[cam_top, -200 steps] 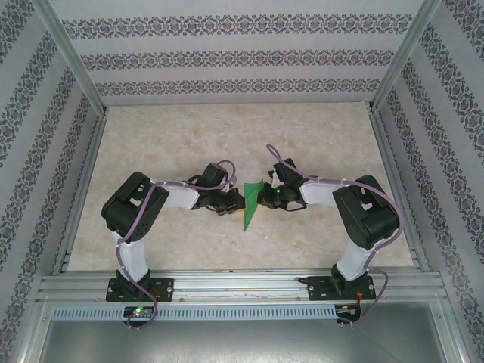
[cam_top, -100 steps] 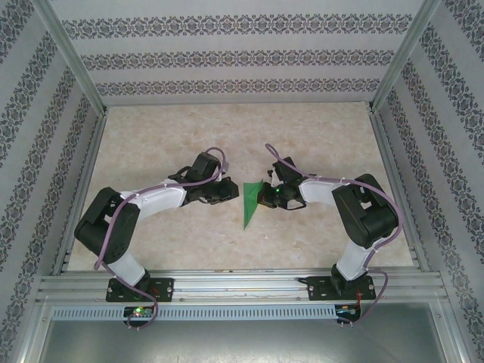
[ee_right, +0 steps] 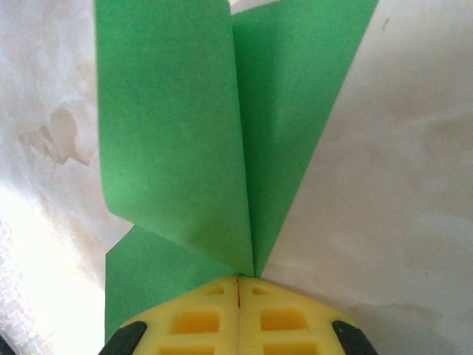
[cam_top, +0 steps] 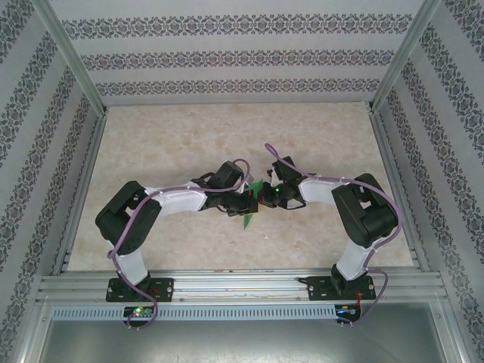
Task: Fold a paper plane with a square sheet of paper (fold left side to right side)
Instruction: Fold the wing for the fifth time at the center of the table.
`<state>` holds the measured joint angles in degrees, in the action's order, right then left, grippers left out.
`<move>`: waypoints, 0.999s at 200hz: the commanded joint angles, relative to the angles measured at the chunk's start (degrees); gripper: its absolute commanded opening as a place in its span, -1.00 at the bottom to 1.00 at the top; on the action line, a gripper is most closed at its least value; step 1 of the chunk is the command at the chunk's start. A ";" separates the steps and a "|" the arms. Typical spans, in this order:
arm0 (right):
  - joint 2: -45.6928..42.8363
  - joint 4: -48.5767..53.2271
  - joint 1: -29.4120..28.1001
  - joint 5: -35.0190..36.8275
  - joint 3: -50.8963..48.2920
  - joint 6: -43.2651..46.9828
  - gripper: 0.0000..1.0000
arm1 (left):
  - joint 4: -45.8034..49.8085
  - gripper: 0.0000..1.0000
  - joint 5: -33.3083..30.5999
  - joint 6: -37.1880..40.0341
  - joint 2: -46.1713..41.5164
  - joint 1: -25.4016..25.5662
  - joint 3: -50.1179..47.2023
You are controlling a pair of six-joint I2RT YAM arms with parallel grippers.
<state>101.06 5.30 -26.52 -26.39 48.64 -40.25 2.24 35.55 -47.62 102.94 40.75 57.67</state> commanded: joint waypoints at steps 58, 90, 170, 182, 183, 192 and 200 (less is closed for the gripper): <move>4.06 6.46 -0.46 5.41 -1.31 1.58 -0.94 | 2.84 -0.92 -3.71 1.13 2.19 -1.20 -0.09; 4.18 6.73 -0.55 5.47 -1.01 1.74 -0.94 | 2.22 -0.93 -3.29 0.93 3.22 -1.38 -0.57; 4.15 7.72 -0.81 6.00 -0.48 2.19 -0.95 | 2.53 -0.95 -5.26 1.35 3.57 -1.73 -2.16; 4.24 7.85 -0.81 6.00 -0.39 2.20 -0.94 | 2.44 -0.95 -5.27 1.34 3.75 -1.73 -2.28; 4.24 7.82 -0.81 6.00 -0.39 2.20 -0.94 | 2.43 -0.95 -5.29 1.36 3.80 -1.73 -2.29; 4.24 7.86 -0.81 6.00 -0.31 2.24 -0.95 | 2.26 -0.95 -5.22 1.22 4.08 -1.73 -2.44; 4.31 7.84 -0.81 5.92 -0.23 2.28 -0.95 | 1.95 -0.95 -5.06 1.14 4.25 -1.73 -2.56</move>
<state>101.58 6.92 -26.52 -26.37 49.78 -39.00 3.46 31.27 -47.51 105.78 39.64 56.10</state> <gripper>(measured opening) 0.057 0.057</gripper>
